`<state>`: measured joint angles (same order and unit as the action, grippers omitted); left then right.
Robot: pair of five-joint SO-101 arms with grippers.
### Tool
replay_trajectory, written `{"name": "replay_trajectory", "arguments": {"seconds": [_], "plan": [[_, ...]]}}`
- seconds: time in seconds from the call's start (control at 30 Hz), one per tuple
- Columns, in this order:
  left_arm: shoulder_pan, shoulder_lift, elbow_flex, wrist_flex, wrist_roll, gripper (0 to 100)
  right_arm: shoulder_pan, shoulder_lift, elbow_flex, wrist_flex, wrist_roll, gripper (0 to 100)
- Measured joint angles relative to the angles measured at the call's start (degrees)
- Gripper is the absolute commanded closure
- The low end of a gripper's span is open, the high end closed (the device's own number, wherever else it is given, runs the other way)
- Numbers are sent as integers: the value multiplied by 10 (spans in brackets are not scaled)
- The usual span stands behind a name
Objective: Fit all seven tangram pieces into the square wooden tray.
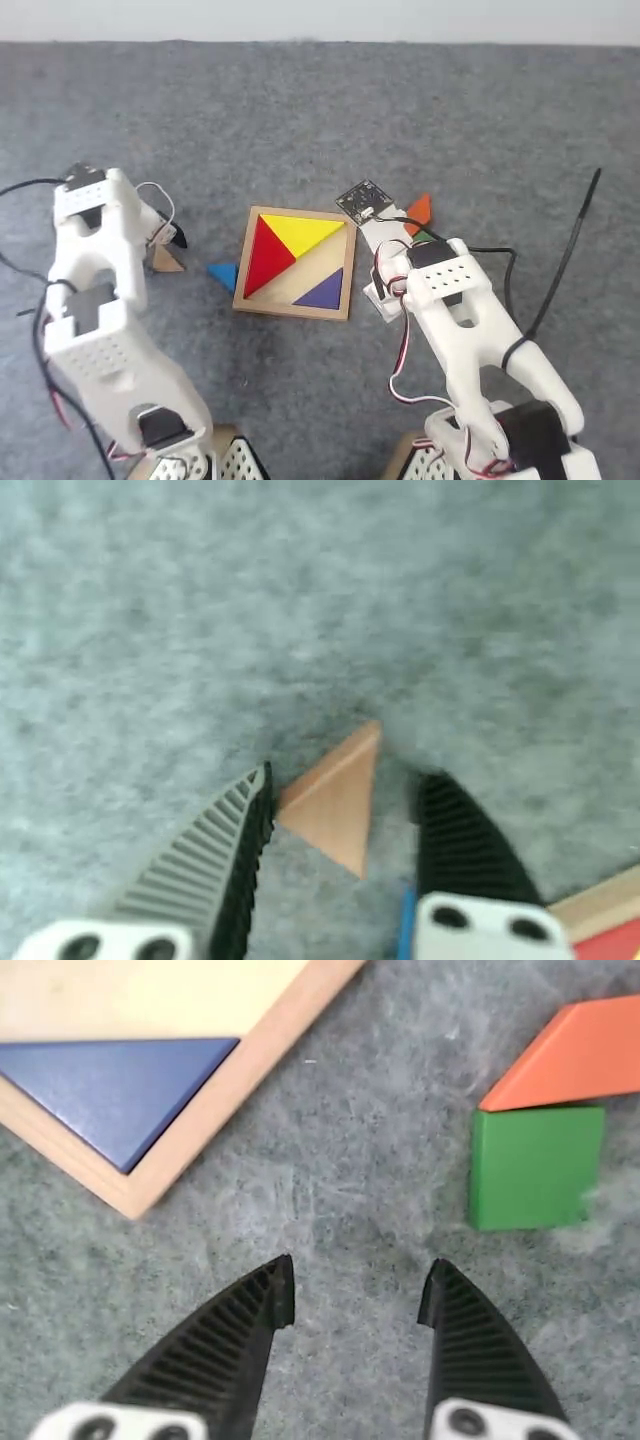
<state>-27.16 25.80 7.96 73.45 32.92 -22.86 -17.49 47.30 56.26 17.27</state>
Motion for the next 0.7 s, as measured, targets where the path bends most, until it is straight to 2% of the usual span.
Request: {"name": "replay_trajectory", "arguments": {"seconds": [0.07,0.43,0.6,0.7], "plan": [[2,1,-5,-4,-11,993,0,0,0,0,0,783],[2,-4,-7,-5,-20,987,0,0,7,0,0,783],[-4,-66,56,-3,-20,987,0,0,8,0,0,783],[-4,-136,127,-30,-20,987,0,0,8,0,0,783]]}}
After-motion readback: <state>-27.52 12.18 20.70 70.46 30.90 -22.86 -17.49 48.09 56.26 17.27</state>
